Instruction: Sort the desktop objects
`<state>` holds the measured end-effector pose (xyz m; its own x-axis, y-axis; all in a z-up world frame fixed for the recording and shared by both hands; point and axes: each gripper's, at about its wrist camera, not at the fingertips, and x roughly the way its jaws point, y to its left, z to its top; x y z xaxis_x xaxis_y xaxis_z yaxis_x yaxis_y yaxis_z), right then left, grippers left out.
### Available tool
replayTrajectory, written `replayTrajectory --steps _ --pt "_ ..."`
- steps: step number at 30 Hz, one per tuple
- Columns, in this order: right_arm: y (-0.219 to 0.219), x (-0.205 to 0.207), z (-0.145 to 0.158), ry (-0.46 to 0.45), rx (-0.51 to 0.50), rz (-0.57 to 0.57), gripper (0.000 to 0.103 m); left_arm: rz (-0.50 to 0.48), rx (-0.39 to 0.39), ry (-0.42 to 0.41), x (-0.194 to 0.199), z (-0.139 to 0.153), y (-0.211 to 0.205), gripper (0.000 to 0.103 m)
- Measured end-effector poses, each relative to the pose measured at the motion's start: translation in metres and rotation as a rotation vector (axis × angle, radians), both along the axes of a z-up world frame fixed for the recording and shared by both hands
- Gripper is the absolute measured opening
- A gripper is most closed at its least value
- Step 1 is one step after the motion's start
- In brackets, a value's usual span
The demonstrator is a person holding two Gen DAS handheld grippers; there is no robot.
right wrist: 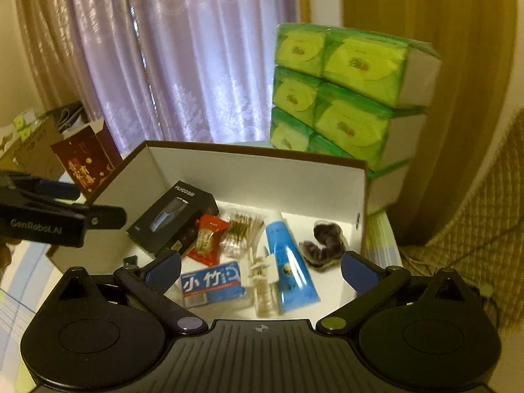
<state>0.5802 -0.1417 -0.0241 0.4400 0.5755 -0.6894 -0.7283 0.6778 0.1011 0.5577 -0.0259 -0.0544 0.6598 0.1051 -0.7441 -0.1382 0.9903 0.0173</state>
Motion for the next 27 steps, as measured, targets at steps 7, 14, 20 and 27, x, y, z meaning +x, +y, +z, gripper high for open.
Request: replayTrajectory --steps 7,14,20,27 --pt "-0.020 -0.029 0.018 -0.018 0.021 -0.043 0.101 0.016 0.023 -0.008 -0.042 0.019 -0.019 0.090" --pt "-0.039 -0.058 0.032 -0.049 0.060 -0.057 0.101 0.039 0.025 -0.029 -0.084 0.032 -0.033 0.090" --pt "-0.057 -0.085 0.038 -0.065 0.062 -0.076 0.101 0.066 0.024 -0.030 -0.119 0.034 -0.045 0.090" --pt "-0.075 -0.122 0.046 -0.090 0.048 -0.040 0.101 0.106 0.016 -0.038 -0.160 0.036 -0.055 0.090"
